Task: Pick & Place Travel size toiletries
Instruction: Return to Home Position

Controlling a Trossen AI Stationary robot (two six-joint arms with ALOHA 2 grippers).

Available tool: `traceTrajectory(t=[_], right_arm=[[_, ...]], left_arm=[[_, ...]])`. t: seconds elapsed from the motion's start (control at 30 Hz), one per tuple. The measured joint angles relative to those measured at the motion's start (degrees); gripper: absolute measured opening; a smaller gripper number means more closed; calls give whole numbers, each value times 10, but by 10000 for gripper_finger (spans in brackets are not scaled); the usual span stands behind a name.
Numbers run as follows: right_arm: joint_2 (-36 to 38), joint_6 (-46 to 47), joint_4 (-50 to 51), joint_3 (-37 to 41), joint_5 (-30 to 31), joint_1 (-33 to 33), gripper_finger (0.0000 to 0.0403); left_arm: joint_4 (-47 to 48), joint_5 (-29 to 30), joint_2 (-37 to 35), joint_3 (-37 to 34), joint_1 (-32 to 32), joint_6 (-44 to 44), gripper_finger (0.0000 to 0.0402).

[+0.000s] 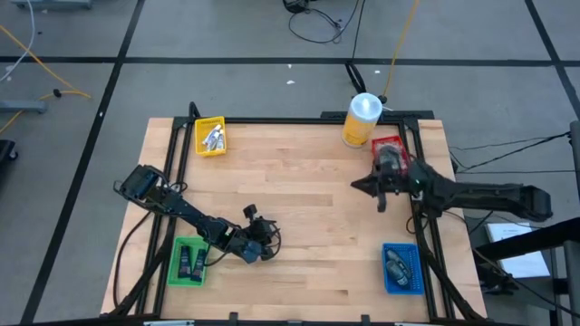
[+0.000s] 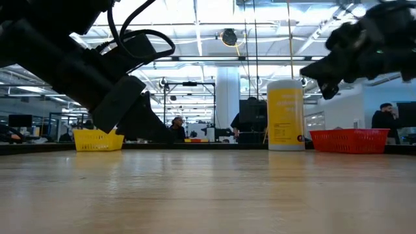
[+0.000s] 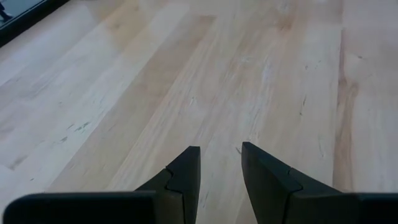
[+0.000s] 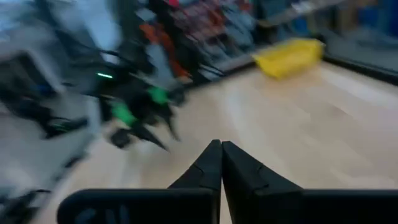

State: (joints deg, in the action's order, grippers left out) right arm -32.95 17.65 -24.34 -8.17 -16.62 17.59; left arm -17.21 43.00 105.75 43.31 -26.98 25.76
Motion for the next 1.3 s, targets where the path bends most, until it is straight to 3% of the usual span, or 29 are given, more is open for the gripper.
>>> traceTrajectory(t=[0.13, 0.5, 1.1, 1.3], right_arm=[[26, 12, -99, 60, 11, -45, 1], [39, -95, -43, 72, 14, -88, 3], [38, -94, -41, 73, 15, -87, 4], [74, -94, -26, 73, 15, -97, 2]], left_arm=[[-3, 4, 0, 0, 0, 0, 118], [-22, 5, 0, 0, 10, 3, 118], [-68, 0, -1, 0, 10, -25, 118], [-65, -10, -57, 1, 8, -56, 118]])
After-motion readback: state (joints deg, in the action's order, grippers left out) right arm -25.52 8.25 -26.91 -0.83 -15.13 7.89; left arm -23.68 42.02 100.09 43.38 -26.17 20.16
